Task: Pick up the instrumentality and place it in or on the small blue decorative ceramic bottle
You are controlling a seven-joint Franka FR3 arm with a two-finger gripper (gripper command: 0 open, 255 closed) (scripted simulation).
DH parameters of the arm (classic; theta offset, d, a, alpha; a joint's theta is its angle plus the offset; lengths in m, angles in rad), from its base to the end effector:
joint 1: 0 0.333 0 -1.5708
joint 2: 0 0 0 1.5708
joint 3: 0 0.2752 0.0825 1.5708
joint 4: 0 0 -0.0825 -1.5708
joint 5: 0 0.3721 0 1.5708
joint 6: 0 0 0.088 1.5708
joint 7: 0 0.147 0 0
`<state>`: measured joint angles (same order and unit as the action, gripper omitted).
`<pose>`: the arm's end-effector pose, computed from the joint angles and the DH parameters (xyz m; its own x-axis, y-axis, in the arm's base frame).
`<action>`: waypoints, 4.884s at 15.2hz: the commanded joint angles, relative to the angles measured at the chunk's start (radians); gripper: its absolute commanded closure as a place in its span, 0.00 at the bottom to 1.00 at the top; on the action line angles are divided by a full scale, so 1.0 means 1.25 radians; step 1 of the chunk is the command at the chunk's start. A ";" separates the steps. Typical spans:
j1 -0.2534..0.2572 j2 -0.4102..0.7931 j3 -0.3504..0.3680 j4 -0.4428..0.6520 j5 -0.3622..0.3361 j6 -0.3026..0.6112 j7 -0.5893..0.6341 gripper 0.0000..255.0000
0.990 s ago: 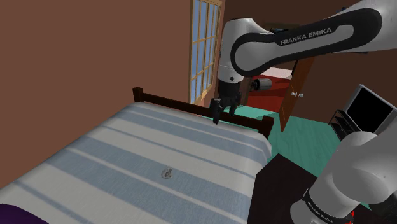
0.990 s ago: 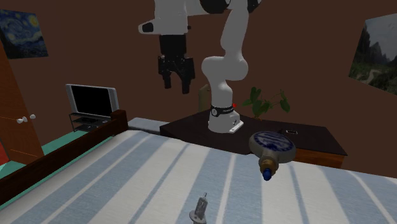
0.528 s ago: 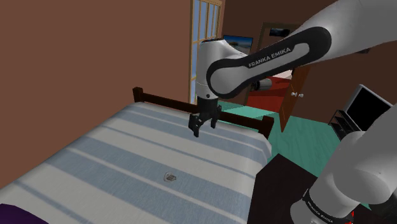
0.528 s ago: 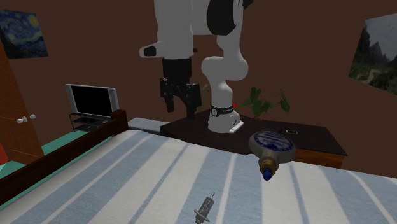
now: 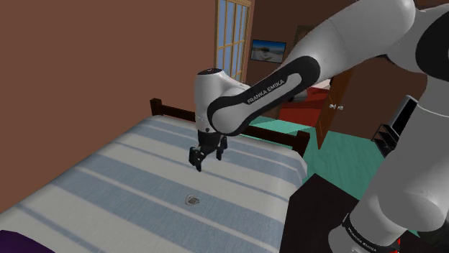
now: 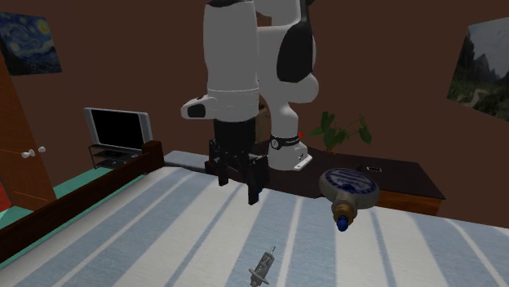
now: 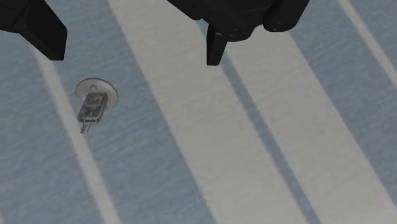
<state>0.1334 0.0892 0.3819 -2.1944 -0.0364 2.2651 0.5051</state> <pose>0.4597 0.2594 0.2736 0.9994 0.0325 -0.0129 0.0325 -0.9995 0.0008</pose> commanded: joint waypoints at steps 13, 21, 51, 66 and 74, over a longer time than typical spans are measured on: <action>0.101 0.322 -0.030 0.207 -0.160 0.092 0.145 0.00; 0.106 0.342 -0.037 0.206 -0.169 0.111 0.152 0.00; 0.104 0.349 -0.032 0.089 -0.236 0.264 0.074 0.00; 0.094 0.322 -0.019 0.085 -0.220 0.241 0.063 1.00; 0.070 0.252 0.013 0.081 -0.177 0.179 0.033 1.00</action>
<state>0.2240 0.4137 0.3933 -2.0955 -0.2642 2.5006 0.5511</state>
